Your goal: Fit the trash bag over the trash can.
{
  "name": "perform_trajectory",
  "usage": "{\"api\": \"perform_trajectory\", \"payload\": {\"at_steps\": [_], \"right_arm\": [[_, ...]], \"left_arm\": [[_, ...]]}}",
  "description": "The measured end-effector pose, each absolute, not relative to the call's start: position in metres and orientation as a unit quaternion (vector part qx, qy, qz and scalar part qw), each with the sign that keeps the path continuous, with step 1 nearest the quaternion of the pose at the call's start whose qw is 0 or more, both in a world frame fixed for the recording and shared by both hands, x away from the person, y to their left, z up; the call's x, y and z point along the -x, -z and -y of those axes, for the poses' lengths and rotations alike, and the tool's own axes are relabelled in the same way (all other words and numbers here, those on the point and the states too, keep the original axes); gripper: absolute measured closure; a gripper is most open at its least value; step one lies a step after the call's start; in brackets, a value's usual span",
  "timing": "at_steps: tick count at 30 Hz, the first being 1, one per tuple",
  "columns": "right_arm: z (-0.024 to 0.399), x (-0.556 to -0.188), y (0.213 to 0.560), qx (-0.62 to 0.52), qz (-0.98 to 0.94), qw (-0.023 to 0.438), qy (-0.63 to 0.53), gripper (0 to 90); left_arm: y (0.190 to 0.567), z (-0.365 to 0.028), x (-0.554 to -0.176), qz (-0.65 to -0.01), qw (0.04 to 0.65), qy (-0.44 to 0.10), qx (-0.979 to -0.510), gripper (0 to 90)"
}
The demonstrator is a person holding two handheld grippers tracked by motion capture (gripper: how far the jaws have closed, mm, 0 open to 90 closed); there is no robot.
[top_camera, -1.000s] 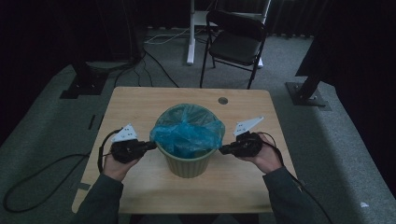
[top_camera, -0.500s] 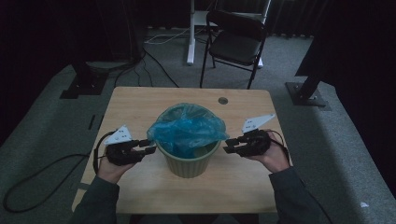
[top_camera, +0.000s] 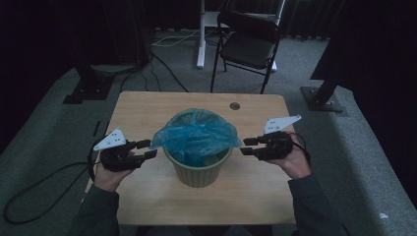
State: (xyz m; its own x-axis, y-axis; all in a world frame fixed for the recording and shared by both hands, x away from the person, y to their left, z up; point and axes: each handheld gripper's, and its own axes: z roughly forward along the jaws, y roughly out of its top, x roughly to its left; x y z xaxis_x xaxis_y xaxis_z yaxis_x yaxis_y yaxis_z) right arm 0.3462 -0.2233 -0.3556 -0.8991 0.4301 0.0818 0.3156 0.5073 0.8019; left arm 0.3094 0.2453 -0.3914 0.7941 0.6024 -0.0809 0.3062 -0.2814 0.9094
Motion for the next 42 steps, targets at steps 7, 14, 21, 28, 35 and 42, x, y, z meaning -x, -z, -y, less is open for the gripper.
{"api": "perform_trajectory", "payload": {"at_steps": [7,14,21,28,35,42], "right_arm": [[0.224,-0.35,0.347,-0.221,-0.853,0.075,-0.466,63.9],[0.221,-0.354,0.346,-0.228,-0.851,0.078,-0.466,70.2],[0.217,-0.358,0.347,-0.236,-0.851,0.082,-0.462,71.3],[0.215,-0.362,0.345,-0.252,-0.84,0.093,-0.472,71.6],[0.211,-0.366,0.342,-0.261,-0.834,0.097,-0.477,73.2],[0.198,-0.37,0.343,-0.257,-0.836,0.087,-0.477,67.8]], "left_arm": [[0.391,-0.248,-0.306,-0.283,0.53,-0.142,-0.787,49.7],[0.39,-0.253,-0.304,-0.283,0.536,-0.148,-0.781,51.3],[0.382,-0.257,-0.305,-0.281,0.545,-0.158,-0.774,52.9],[0.372,-0.252,-0.312,-0.275,0.553,-0.162,-0.77,50.9],[0.366,-0.245,-0.323,-0.272,0.558,-0.149,-0.77,49.1],[0.366,-0.23,-0.33,-0.261,0.555,-0.131,-0.779,50.8]]}}
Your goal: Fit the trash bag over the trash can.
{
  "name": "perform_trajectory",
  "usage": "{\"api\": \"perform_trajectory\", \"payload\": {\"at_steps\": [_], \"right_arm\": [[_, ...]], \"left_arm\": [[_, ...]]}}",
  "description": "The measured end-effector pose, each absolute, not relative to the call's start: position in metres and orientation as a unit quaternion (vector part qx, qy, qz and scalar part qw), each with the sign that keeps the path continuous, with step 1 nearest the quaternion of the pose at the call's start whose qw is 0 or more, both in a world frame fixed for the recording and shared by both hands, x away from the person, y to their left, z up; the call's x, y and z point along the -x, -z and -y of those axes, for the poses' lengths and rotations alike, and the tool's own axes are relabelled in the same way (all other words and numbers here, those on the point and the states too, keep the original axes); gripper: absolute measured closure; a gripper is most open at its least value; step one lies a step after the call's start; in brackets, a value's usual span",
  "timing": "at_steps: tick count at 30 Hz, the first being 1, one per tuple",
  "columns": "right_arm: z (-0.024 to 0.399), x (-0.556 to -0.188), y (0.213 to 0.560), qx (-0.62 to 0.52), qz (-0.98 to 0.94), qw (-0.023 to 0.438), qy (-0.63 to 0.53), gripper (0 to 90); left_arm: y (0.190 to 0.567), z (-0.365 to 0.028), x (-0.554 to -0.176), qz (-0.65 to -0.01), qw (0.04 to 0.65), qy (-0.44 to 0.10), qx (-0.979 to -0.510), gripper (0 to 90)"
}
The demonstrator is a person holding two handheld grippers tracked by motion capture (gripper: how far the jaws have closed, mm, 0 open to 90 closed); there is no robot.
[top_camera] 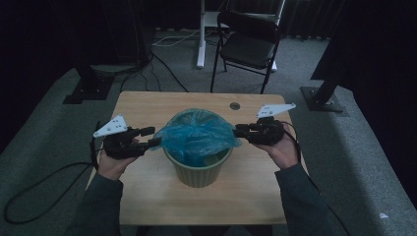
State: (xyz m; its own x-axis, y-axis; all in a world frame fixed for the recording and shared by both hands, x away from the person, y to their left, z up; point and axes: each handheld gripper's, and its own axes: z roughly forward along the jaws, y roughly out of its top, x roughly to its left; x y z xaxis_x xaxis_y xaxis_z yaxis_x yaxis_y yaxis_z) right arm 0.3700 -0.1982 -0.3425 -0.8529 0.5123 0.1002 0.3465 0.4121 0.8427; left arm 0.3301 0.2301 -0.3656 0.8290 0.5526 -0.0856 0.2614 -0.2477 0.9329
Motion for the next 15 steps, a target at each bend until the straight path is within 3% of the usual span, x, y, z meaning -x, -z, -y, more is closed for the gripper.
{"api": "perform_trajectory", "payload": {"at_steps": [8,15], "right_arm": [[0.185,-0.362,0.351,-0.227,-0.852,0.058,-0.468,59.1],[0.179,-0.353,0.355,-0.206,-0.868,0.073,-0.446,55.7]], "left_arm": [[0.368,-0.214,-0.323,-0.245,0.548,-0.124,-0.79,62.8],[0.373,-0.207,-0.314,-0.233,0.539,-0.118,-0.801,74.4]]}}
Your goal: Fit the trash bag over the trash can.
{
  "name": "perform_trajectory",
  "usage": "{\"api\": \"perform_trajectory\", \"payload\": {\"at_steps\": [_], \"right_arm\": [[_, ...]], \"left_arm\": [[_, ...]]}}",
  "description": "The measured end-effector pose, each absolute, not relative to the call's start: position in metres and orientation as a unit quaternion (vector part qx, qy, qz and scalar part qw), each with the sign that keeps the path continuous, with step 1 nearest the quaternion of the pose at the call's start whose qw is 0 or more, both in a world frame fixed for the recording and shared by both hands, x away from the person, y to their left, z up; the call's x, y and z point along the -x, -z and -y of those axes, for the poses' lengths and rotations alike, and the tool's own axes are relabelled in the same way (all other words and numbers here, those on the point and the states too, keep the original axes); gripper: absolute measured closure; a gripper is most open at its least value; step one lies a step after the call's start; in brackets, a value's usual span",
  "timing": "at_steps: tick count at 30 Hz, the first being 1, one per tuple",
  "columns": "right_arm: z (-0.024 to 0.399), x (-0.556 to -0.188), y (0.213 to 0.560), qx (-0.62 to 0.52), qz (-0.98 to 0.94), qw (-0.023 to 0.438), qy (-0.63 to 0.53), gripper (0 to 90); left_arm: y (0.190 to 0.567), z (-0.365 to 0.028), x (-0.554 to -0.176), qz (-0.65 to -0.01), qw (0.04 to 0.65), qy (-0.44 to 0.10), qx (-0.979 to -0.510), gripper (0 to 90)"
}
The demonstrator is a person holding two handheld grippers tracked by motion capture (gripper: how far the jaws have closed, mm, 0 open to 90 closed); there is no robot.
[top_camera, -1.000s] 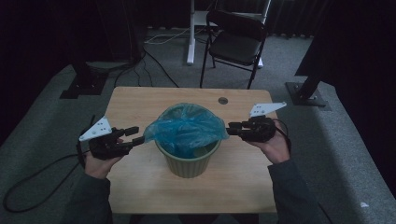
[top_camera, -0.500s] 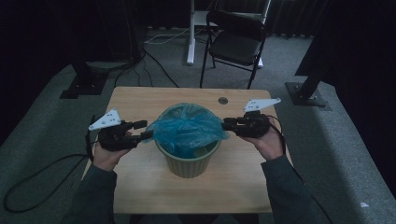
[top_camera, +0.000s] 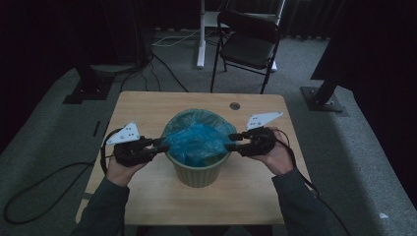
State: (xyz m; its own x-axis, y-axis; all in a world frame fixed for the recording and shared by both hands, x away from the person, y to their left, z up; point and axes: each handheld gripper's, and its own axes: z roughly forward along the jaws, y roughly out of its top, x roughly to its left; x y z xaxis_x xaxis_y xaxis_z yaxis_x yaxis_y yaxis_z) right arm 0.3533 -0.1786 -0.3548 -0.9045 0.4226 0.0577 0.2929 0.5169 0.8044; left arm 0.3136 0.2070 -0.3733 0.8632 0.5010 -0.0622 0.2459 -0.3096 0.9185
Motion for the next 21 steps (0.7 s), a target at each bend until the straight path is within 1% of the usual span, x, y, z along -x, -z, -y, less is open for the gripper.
{"api": "perform_trajectory", "payload": {"at_steps": [2,5,10,12,15,21], "right_arm": [[0.178,-0.352,0.356,-0.203,-0.871,0.075,-0.441,55.8],[0.178,-0.352,0.356,-0.204,-0.871,0.075,-0.44,60.9],[0.177,-0.351,0.356,-0.196,-0.875,0.079,-0.436,78.2],[0.177,-0.35,0.356,-0.192,-0.876,0.082,-0.436,82.8],[0.179,-0.347,0.355,-0.19,-0.874,0.085,-0.439,85.7],[0.186,-0.34,0.355,-0.186,-0.872,0.081,-0.446,87.1]], "left_arm": [[0.376,-0.205,-0.312,-0.228,0.534,-0.108,-0.807,75.7],[0.379,-0.203,-0.308,-0.221,0.525,-0.105,-0.815,78.9],[0.38,-0.205,-0.305,-0.223,0.533,-0.102,-0.81,84.6],[0.381,-0.206,-0.303,-0.223,0.534,-0.103,-0.809,86.0],[0.382,-0.208,-0.3,-0.225,0.535,-0.102,-0.808,86.7],[0.392,-0.213,-0.3,-0.231,0.538,-0.091,-0.806,87.3]]}}
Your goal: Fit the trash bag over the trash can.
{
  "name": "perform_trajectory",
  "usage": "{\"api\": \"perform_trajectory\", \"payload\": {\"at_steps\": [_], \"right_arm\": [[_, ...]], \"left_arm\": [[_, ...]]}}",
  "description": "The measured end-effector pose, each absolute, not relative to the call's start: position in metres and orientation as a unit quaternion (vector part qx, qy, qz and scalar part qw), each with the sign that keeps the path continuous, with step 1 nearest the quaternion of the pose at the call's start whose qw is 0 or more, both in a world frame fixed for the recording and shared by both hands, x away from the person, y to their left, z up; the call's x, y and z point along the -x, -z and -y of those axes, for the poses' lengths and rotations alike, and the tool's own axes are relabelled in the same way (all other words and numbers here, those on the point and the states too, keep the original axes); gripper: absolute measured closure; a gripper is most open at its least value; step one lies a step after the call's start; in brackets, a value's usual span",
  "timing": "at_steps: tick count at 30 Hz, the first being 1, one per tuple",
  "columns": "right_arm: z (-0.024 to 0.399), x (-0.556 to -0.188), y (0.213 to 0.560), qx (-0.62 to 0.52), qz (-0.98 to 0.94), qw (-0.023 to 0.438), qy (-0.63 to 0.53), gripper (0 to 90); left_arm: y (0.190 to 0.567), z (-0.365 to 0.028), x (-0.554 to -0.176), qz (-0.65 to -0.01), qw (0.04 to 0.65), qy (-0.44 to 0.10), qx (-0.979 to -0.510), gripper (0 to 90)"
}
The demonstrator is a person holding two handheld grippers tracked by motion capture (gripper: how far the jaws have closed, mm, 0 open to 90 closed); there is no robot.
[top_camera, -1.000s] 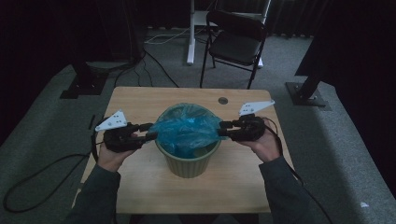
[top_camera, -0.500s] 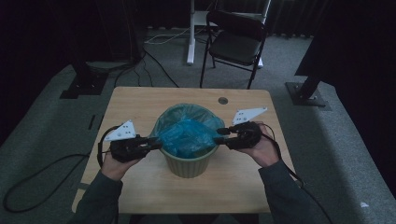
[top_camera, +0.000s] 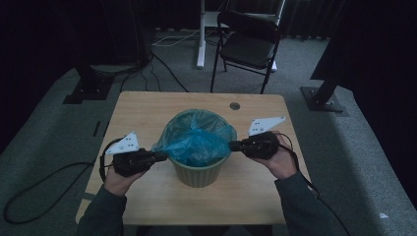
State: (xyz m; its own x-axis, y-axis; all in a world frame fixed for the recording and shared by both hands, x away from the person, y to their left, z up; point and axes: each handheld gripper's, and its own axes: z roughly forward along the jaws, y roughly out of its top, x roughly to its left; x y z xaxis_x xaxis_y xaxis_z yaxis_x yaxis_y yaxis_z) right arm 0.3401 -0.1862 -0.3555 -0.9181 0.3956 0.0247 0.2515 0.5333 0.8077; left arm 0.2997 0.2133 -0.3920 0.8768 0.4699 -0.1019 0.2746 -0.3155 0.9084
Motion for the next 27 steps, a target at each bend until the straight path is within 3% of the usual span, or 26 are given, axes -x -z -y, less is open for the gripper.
{"api": "perform_trajectory", "payload": {"at_steps": [27], "right_arm": [[0.196,-0.333,0.375,-0.177,-0.875,0.044,-0.449,88.9]], "left_arm": [[0.416,-0.211,-0.302,-0.24,0.517,-0.075,-0.818,88.3]]}}
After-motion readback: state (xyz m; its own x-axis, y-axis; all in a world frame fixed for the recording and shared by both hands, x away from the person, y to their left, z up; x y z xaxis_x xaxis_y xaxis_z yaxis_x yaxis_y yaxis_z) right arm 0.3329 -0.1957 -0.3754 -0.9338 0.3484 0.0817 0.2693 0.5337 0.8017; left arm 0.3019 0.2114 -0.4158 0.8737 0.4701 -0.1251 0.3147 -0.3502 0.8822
